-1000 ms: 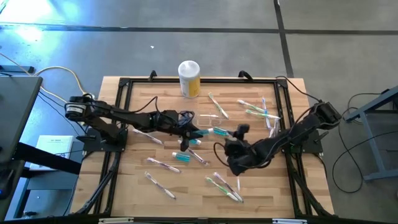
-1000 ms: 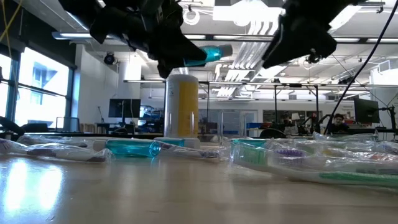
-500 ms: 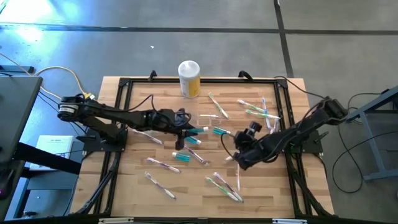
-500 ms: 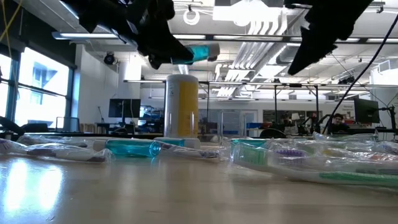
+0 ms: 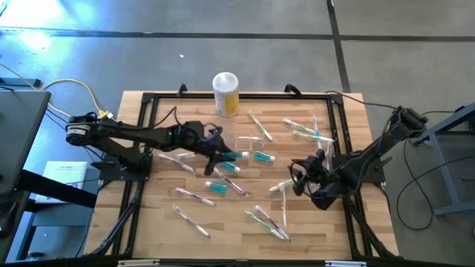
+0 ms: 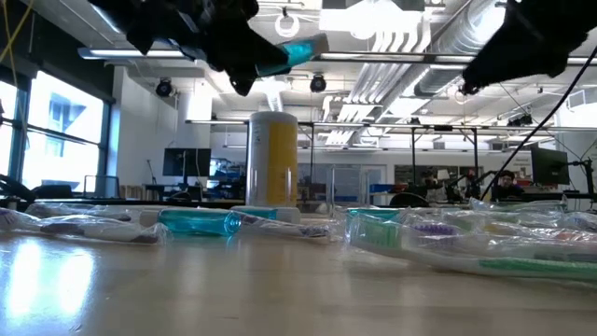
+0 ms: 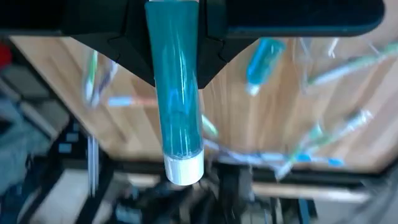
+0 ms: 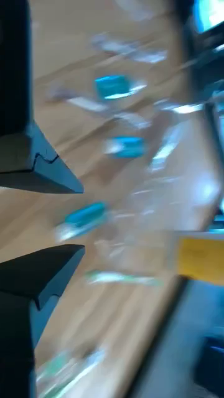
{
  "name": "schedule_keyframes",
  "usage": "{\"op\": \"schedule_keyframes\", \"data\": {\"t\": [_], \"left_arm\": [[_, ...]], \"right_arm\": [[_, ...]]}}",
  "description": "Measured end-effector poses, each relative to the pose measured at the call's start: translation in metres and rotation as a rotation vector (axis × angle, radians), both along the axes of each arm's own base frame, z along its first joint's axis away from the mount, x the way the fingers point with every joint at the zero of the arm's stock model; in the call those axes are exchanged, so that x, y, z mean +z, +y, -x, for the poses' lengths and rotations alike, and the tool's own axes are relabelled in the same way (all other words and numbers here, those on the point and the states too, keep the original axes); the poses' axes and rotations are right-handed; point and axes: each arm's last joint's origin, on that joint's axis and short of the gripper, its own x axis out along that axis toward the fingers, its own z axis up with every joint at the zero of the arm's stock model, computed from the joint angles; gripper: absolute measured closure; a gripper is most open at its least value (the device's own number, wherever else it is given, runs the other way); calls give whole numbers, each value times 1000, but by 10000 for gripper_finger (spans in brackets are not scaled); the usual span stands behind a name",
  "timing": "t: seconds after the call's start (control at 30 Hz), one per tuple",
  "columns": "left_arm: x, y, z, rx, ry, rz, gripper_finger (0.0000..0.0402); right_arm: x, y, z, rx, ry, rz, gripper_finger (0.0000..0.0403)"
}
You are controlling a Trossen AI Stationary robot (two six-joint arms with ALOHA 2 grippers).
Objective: Pick & Place toothbrushing station
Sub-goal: Put the mouthwash into the transparent organizer
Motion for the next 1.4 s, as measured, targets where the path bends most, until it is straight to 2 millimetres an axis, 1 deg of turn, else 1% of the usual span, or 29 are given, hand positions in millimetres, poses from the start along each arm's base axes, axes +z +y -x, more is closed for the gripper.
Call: {"op": "schedule_keyframes", "data": {"t": [0.1, 0.2, 0.27, 0.3, 0.4, 0.5, 0.6, 0.67, 0.77, 0.9, 1.07, 1.17, 1.27, 1.4], "left_arm": [[-2, 0, 2, 19, -116, -2, 332], [-8, -4, 7, 35, -240, 1, 332], [-10, -9, 8, 55, -330, -5, 332], [-13, -11, 10, 67, -349, -9, 332], [-20, -18, 10, 86, -381, -27, 332], [-25, -26, 7, 83, -405, -27, 332], [-30, -34, 3, 58, -428, -19, 332], [-32, -37, 1, 47, -434, -19, 332], [-34, -37, 0, 55, -431, -29, 332], [-35, -37, 0, 58, -411, -30, 332], [-35, -36, 0, 67, -419, -30, 332], [-34, -36, 0, 71, -420, -30, 332], [-34, -36, 0, 72, -420, -30, 332], [-34, -36, 0, 85, -420, -31, 332]], "right_arm": [[-7, 2, -10, -27, -144, 79, 268], [-15, 0, -24, -28, -204, 129, 268], [-17, -2, -33, 4, -235, 147, 268], [-16, -3, -38, 38, -252, 154, 268], [-11, -6, -53, 210, -297, 200, 268], [-3, -11, -65, 375, -396, 254, 268], [0, -19, -74, 420, -483, 273, 268], [-1, -24, -78, 439, -502, 275, 268], [-4, -31, -84, 504, -511, 275, 264], [-4, -36, -86, 567, -533, 242, 234], [-2, -41, -89, 552, -540, 246, 171], [-2, -44, -92, 544, -511, 249, 139], [1, -45, -94, 536, -506, 252, 124], [7, -46, -98, 517, -520, 255, 124]]}}
